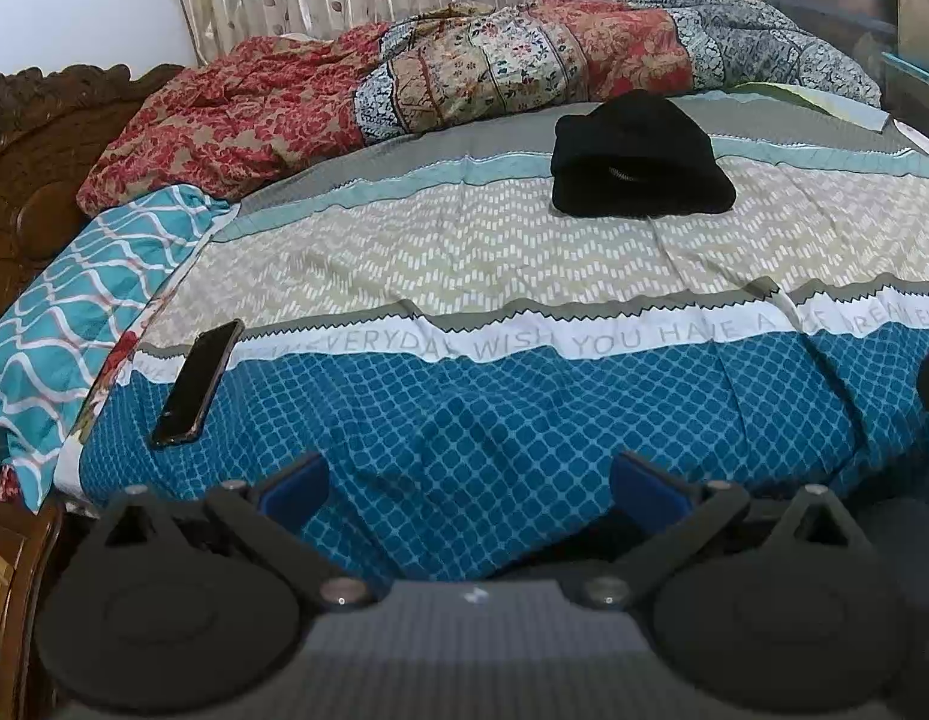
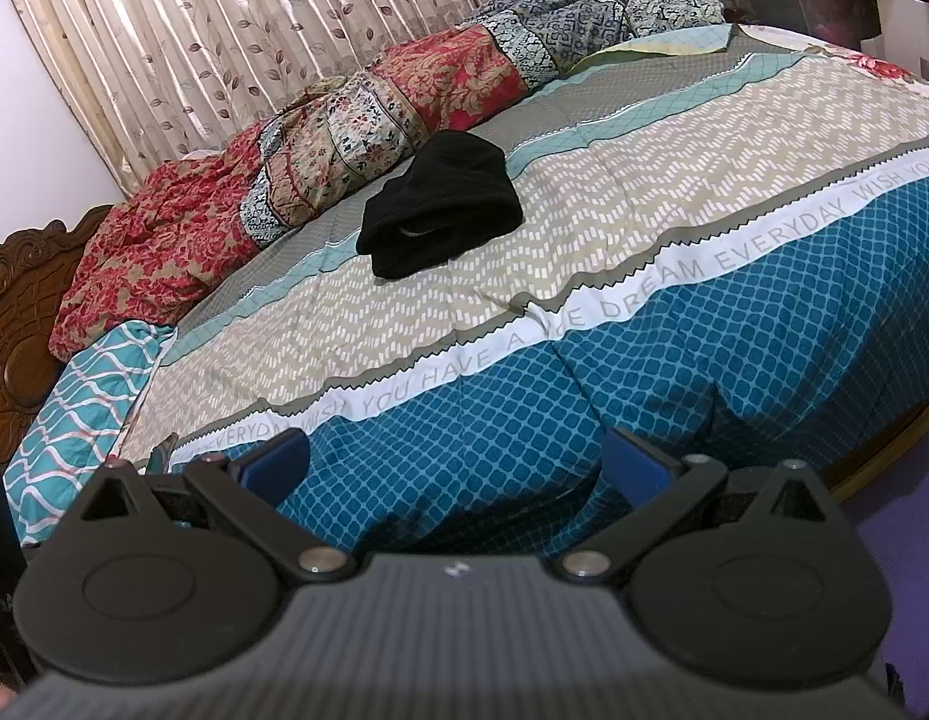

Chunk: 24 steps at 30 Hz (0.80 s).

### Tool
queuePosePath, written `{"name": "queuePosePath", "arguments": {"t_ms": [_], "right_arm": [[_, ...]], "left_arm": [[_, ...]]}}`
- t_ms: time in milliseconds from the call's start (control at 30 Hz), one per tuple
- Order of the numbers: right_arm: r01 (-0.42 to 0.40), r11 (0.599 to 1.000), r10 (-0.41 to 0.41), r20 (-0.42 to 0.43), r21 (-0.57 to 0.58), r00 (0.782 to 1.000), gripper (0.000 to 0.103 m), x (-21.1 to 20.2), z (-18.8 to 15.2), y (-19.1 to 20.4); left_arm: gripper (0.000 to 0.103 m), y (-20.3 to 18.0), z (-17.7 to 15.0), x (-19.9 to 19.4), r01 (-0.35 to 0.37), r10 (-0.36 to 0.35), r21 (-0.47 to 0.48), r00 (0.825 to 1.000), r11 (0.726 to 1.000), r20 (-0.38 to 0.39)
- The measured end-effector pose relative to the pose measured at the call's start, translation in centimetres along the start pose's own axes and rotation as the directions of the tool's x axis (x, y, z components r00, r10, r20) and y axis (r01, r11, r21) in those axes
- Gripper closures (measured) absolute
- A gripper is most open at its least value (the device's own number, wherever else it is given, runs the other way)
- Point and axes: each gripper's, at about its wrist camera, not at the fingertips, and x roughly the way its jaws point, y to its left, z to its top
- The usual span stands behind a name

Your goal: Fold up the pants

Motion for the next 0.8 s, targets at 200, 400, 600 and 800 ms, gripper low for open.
{"name": "queuePosePath", "arguments": {"t_ms": [200,400,600,800], "right_arm": [[0.000,1.000,0.000,0.000,0.001,1.000,0.000,-0.01,0.04,-0.06],[0.000,1.000,0.000,-0.001,0.002,1.000,0.000,-0.01,0.04,-0.05],[0.000,1.000,0.000,0.000,0.002,1.000,0.000,-0.01,0.05,-0.02],[0.000,1.000,0.000,-0.001,0.002,1.000,0.000,-0.01,0.06,-0.02]], "left_arm": [[0.000,0.06,-0.18,0.42,0.009,-0.009,-0.006,1.000,1.000,-0.027],[0.000,0.04,-0.22,0.67,0.013,-0.014,-0.006,0.999,1.000,-0.043],[0.000,-0.05,-0.31,0.88,0.018,-0.018,-0.009,0.998,1.000,-0.058],[0.000,-0.36,-0.34,0.93,0.016,-0.016,-0.003,0.998,1.000,-0.062]]}}
